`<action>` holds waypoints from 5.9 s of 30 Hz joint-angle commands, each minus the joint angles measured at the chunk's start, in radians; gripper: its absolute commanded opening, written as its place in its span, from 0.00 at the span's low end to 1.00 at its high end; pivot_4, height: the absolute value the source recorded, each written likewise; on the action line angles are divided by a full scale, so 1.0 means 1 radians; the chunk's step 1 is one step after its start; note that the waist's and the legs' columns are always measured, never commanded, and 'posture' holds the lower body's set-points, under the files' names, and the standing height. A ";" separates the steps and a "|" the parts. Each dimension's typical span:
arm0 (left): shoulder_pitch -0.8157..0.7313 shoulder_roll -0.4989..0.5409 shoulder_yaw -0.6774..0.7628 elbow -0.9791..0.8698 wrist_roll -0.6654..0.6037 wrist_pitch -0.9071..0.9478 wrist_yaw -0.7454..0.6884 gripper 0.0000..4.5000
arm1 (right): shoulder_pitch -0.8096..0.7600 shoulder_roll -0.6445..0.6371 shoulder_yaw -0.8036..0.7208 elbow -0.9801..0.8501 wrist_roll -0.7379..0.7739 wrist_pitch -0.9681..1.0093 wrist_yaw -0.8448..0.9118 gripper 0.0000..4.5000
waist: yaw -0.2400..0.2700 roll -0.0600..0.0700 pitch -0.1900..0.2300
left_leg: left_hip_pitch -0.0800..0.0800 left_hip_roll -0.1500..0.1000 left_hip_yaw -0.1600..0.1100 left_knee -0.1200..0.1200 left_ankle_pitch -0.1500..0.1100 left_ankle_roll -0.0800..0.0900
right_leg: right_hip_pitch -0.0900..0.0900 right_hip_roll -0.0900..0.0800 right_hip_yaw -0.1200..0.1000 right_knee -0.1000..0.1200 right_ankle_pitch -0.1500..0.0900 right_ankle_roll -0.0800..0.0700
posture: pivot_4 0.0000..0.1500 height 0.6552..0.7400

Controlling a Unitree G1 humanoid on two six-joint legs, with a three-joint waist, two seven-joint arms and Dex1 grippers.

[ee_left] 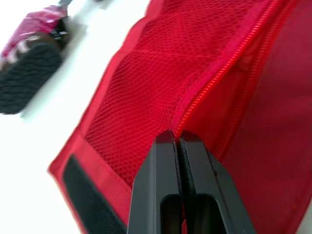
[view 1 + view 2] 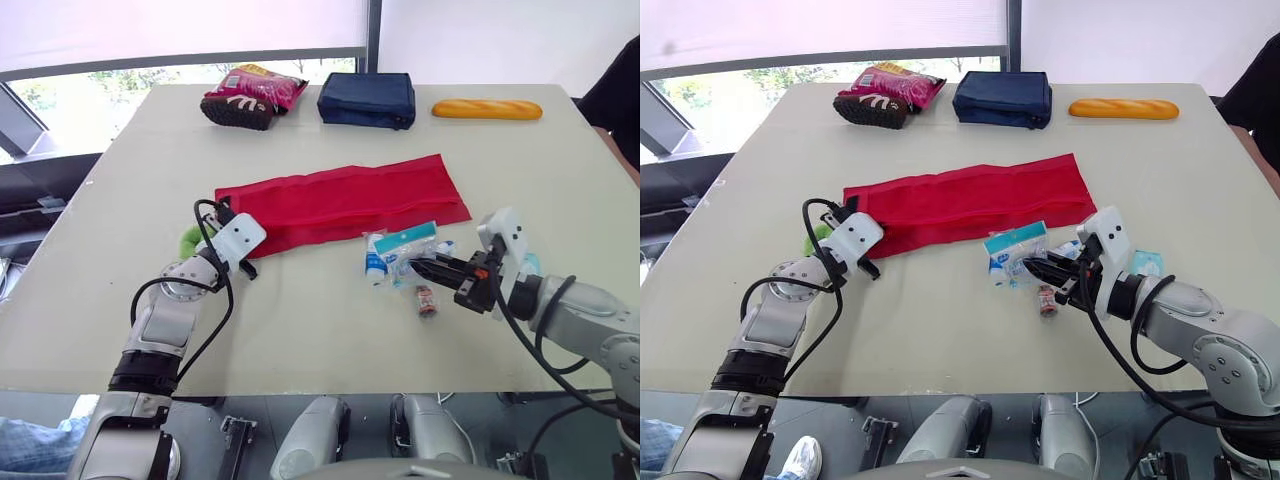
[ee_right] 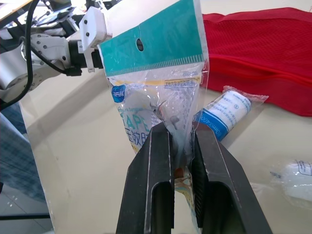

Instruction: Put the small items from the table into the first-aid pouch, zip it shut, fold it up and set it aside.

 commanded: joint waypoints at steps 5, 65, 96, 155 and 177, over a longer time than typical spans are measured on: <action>-0.042 -0.009 -0.055 -0.092 -0.070 -0.014 -0.142 0.01 | -0.063 0.015 0.071 0.054 -0.037 0.050 -0.040 0.01 | -0.001 0.000 0.000 | 0.000 0.000 0.000 0.000 0.000 0.000 | 0.000 0.000 0.000 0.000 0.000 0.000 | 1.00 0.99; -0.125 -0.060 -0.040 0.080 -0.326 -0.252 -0.526 0.01 | -0.672 0.638 0.088 0.870 -0.348 0.578 -0.161 0.01 | -0.036 0.001 0.000 | -0.002 0.000 0.006 -0.001 0.000 0.000 | -0.008 0.001 0.007 0.006 0.002 -0.003 | 1.00 0.99; -0.098 -0.015 -0.100 0.060 -0.317 -0.314 -0.597 0.01 | -0.801 0.926 -0.553 0.968 -0.337 0.498 -0.371 0.01 | -0.054 0.001 0.000 | -0.003 0.000 0.008 -0.002 0.000 0.000 | -0.010 0.002 0.011 0.007 0.003 -0.003 | 1.00 0.99; -0.205 -0.121 0.067 0.026 -0.534 0.108 -0.568 0.00 | -0.510 0.717 -0.045 0.820 -0.203 0.204 -0.281 0.59 | -0.057 0.001 0.000 | -0.003 0.001 0.011 -0.002 0.000 0.000 | -0.012 0.003 0.014 0.007 0.003 -0.003 | 1.00 0.99; -0.216 -0.052 0.083 0.122 -0.506 0.066 -0.636 0.00 | -0.460 0.289 0.497 0.435 -0.683 -0.319 0.195 0.01 | -0.057 0.000 -0.001 | -0.003 0.001 0.012 -0.001 0.000 0.000 | -0.012 0.004 0.014 0.007 0.003 -0.002 | 1.00 0.99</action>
